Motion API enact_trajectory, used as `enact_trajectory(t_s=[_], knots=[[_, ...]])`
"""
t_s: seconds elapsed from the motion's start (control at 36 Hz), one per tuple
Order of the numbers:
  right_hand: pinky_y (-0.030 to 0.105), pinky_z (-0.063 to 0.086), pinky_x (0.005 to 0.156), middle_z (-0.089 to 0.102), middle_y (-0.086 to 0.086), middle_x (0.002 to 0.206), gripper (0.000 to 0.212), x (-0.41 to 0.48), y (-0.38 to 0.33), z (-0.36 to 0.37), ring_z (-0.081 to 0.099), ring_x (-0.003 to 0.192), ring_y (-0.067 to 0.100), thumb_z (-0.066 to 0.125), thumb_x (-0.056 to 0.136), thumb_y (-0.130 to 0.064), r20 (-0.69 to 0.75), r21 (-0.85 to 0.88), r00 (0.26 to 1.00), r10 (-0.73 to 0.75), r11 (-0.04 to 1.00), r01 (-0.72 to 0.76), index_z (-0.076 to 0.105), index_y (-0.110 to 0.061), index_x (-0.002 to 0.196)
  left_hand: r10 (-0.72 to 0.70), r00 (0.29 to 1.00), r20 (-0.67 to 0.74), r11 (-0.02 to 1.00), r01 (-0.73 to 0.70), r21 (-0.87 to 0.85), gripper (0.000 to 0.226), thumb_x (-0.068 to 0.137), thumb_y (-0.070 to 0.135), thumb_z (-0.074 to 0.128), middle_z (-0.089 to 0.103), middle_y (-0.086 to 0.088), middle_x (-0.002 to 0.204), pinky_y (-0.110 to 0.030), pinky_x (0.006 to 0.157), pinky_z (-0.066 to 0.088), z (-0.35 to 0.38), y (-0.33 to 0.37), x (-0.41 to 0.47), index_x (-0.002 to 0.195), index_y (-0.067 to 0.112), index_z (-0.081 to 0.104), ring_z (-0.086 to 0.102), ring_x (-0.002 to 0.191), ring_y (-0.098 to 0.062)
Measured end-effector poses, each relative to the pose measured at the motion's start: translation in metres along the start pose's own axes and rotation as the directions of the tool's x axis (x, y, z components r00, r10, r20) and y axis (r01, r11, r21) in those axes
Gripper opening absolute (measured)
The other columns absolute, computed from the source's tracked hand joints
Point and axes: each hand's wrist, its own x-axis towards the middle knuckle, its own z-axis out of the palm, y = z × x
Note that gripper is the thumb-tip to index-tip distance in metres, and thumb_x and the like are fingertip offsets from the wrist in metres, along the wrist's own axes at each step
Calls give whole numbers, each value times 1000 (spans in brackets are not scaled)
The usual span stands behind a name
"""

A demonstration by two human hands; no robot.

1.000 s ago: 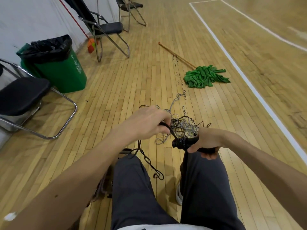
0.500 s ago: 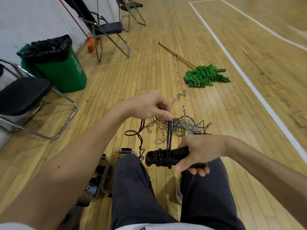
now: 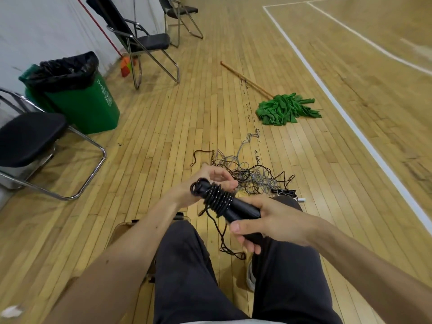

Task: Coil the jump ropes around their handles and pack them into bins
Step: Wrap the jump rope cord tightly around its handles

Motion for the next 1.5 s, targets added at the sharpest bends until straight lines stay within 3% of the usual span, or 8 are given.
enact_trajectory(t_s=[0.19, 0.28, 0.44, 0.72, 1.06, 1.14, 1.22, 1.5], knots=[[32, 53, 64, 64, 10, 90, 28, 10, 9, 7, 64, 76, 23, 68, 89, -11, -111, 439, 993, 24, 898, 28, 58, -6, 114, -97, 990, -106, 995, 92, -50, 31, 100, -1, 49, 57, 4, 53, -30, 55, 33, 21, -10, -9, 72, 10, 56, 46, 51, -14], [36, 59, 69, 71, 12, 100, 30, 13, 9, 7, 71, 85, 27, 66, 87, -7, -131, 489, 990, 58, 872, 14, 58, -7, 116, -12, 999, -52, 999, 10, -35, 33, 102, 14, 55, 52, -11, 61, -26, 51, 31, 21, -16, -17, 70, 11, 64, 40, 54, -21], [32, 56, 58, 71, 13, 89, 19, 17, 9, 4, 69, 72, 24, 69, 89, -6, -154, 461, 979, 135, 886, -50, 56, -6, 103, -41, 991, -124, 999, 43, 13, 50, 102, 39, 44, 52, 6, 50, -21, 51, 39, 16, -24, -20, 69, 5, 59, 45, 46, -8], [33, 50, 56, 61, 8, 70, 16, 35, 25, -18, 57, 61, 23, 71, 90, -3, -590, 167, 806, 50, 984, 61, 58, -3, 99, -38, 998, -44, 998, 36, -43, 41, 101, 39, 53, 58, -5, 58, -23, 48, 43, 28, -30, -31, 80, 6, 66, 52, 46, -16], [30, 48, 51, 62, 10, 72, 17, 30, 48, -74, 56, 50, 14, 71, 91, -13, -773, -239, 628, -91, 958, -155, 56, -11, 99, -140, 971, -192, 953, 184, 239, 30, 96, 43, 63, 59, 2, 58, -26, 50, 44, 22, -38, -29, 84, 16, 68, 50, 45, -9], [33, 48, 51, 65, 12, 78, 20, 32, 60, -85, 60, 58, 21, 70, 92, -17, -804, -265, 589, -74, 933, -244, 57, -8, 104, -9, 980, -196, 847, 112, 519, 31, 100, 46, 55, 54, 13, 63, -24, 55, 39, 31, -20, -36, 99, 18, 70, 48, 52, -4], [36, 50, 61, 67, 15, 88, 22, 37, 72, -88, 65, 74, 29, 69, 91, -19, -804, -298, 594, -33, 886, -355, 56, -11, 106, 161, 982, -98, 565, -10, 825, 39, 104, 50, 41, 48, 11, 69, -23, 57, 33, 53, 3, -44, 112, 19, 64, 44, 60, -6], [31, 51, 49, 70, 11, 64, 14, 46, 74, -86, 61, 47, 14, 73, 84, -15, -778, -290, 626, 44, 860, -421, 67, -4, 90, 259, 962, -88, 318, 1, 948, 47, 104, 53, 32, 56, 4, 83, -28, 67, 49, 37, 28, -44, 111, 17, 62, 57, 75, -15]])
